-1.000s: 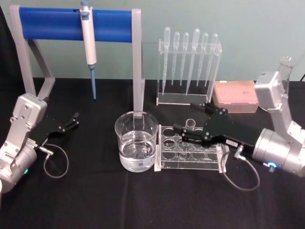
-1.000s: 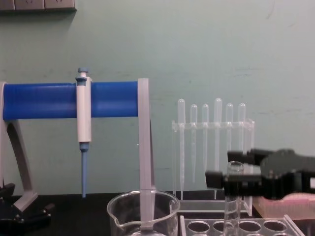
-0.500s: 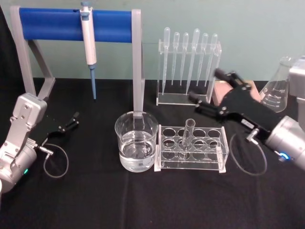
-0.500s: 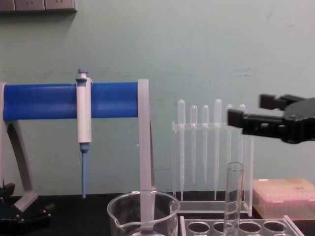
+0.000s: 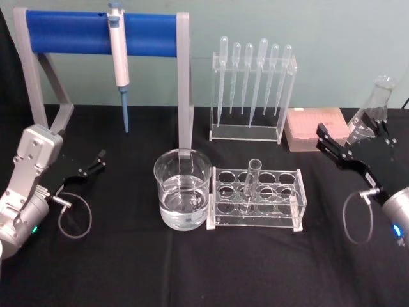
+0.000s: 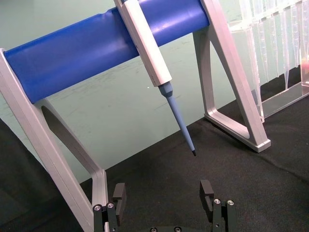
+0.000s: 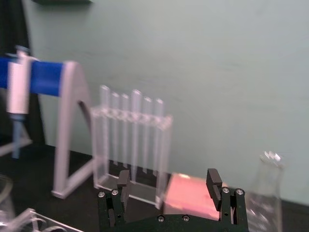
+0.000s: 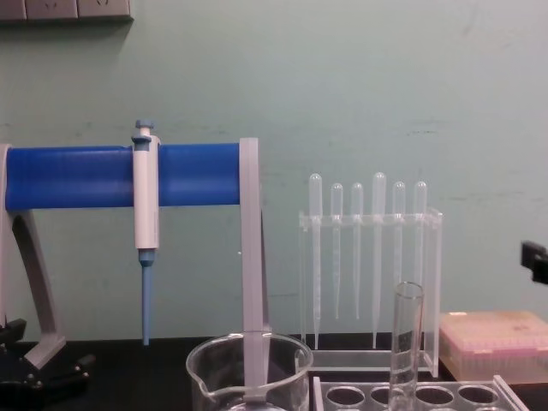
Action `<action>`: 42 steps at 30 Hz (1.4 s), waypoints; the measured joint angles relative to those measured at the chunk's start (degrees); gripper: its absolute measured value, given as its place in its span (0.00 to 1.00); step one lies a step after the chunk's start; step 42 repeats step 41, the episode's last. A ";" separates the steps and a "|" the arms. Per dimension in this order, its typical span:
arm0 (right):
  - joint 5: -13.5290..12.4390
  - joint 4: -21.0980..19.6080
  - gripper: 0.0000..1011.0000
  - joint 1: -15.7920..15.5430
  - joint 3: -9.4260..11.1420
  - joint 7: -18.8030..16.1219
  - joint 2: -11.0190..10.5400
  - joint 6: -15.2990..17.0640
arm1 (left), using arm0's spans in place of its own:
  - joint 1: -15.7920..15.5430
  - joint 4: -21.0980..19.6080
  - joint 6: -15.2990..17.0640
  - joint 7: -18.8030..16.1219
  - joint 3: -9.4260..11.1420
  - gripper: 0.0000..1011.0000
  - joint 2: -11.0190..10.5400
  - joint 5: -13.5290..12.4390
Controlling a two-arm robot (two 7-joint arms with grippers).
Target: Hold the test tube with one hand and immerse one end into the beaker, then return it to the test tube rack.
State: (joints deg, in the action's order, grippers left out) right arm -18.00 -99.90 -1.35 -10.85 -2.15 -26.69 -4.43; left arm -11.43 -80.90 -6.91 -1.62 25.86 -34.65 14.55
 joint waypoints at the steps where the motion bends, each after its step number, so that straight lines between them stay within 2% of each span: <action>1: 0.24 0.39 0.99 -0.21 0.18 0.46 0.36 -0.06 | 0.00 0.00 0.00 0.00 0.00 0.99 0.00 0.00; 7: 1.33 3.31 0.99 -1.09 0.99 2.13 2.51 -0.46 | 0.00 0.00 0.00 0.00 0.00 0.99 0.00 0.00; 14: 1.47 4.70 0.99 -1.60 1.89 1.66 3.48 -0.77 | 0.00 0.00 0.00 0.00 0.00 0.99 0.00 0.00; 18: 1.66 5.31 0.99 -1.77 2.24 0.25 3.27 -1.16 | 0.00 0.00 0.00 0.00 0.00 0.99 0.00 0.00; 42: 1.52 4.98 0.99 -1.66 2.07 0.53 3.29 -1.03 | 0.00 0.00 0.00 0.00 0.00 0.99 0.00 0.00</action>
